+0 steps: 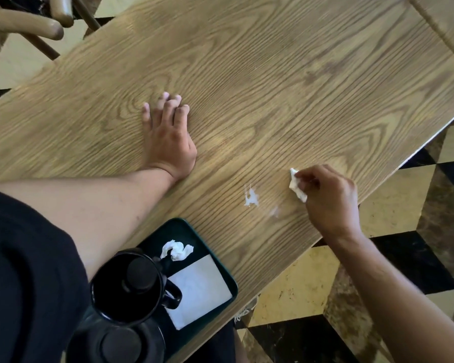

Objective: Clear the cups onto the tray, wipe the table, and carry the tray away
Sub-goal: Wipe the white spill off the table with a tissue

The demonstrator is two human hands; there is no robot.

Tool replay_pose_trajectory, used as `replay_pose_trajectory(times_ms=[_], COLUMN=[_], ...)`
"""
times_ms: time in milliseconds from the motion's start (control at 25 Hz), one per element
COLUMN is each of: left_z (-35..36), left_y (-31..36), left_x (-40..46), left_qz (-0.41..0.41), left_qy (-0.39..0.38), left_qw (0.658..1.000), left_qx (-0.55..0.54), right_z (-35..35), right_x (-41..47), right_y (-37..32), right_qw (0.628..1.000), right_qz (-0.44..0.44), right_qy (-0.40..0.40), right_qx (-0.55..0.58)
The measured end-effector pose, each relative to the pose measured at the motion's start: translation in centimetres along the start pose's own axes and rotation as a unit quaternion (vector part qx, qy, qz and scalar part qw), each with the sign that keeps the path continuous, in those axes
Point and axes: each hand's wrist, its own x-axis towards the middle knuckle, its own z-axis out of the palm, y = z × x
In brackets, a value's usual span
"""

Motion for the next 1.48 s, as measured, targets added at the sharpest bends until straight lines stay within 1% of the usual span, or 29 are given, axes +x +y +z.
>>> replay_pose_trajectory(times_ms=[40, 120, 160, 200, 280, 320, 360, 440, 560, 680, 800, 920, 1000, 1120, 1320, 1400, 1480], left_z=[0.0, -0.1, -0.2, -0.3, -0.3, -0.3, -0.3, -0.3, -0.3, -0.5, -0.7, -0.7, -0.6, -0.6, -0.9, -0.8, -0.7], left_y=[-0.1, -0.2, -0.1, 0.1, 0.2, 0.1, 0.0, 0.0, 0.2, 0.2, 0.4, 0.5, 0.6, 0.5, 0.6, 0.5, 0.4], left_x=[-0.1, -0.2, -0.1, 0.0, 0.1, 0.1, 0.0, 0.0, 0.0, 0.0, -0.2, -0.1, -0.1, -0.2, -0.1, -0.1, -0.1], left_qz=[0.0, 0.002, 0.001, 0.0, -0.004, -0.006, -0.007, -0.004, -0.002, -0.01, -0.017, -0.018, -0.017, -0.018, -0.01, -0.007, -0.009], left_qy=[0.0, -0.004, -0.009, -0.015, -0.019, -0.02, -0.023, -0.023, -0.019, -0.027, -0.033, -0.034, -0.032, -0.028, -0.027, -0.029, -0.033], left_qw=[1.0, 1.0, 1.0, 1.0, 1.0, 1.0, 0.999, 0.999, 1.0, 1.0, 0.999, 0.999, 0.999, 0.999, 0.999, 0.999, 0.999], left_qx=[0.005, 0.017, 0.019, 0.02, 0.022, 0.023, 0.022, 0.022, 0.017, 0.009, 0.002, 0.002, 0.001, 0.003, 0.013, 0.022, 0.023], right_z=[0.4, 1.3, 1.8, 2.2, 3.4, 4.0, 4.5, 5.4, 5.7, 4.7, 3.7, 3.1, 3.0, 3.3, 3.2, 2.9, 2.7], right_x=[-1.3, -4.9, -6.2, -6.8, -5.8, -5.1, -4.4, -2.9, -0.5, 1.4, 2.4, 3.0, 3.1, 3.1, 2.1, 1.0, -0.5], right_y=[-0.9, -3.1, -3.9, -4.3, -5.0, -5.4, -6.0, -7.3, -8.2, -8.4, -7.9, -7.5, -7.4, -7.3, -6.5, -5.8, -4.8], right_qw=[1.0, 0.999, 0.997, 0.995, 0.979, 0.968, 0.961, 0.958, 0.978, 0.995, 0.987, 0.975, 0.973, 0.972, 0.93, 0.923, 0.925], right_qz=[0.019, 0.026, 0.046, 0.09, 0.202, 0.244, 0.268, 0.272, 0.204, 0.079, -0.023, -0.067, -0.077, -0.099, -0.224, -0.242, -0.237], right_qy=[-0.002, -0.041, -0.054, -0.052, -0.004, 0.022, 0.045, 0.062, 0.022, -0.055, -0.152, -0.202, -0.201, -0.201, -0.286, -0.294, -0.292], right_qx=[-0.004, -0.011, -0.003, 0.009, 0.035, 0.046, 0.057, 0.069, 0.046, -0.004, -0.04, -0.07, -0.086, -0.076, -0.056, -0.056, -0.053])
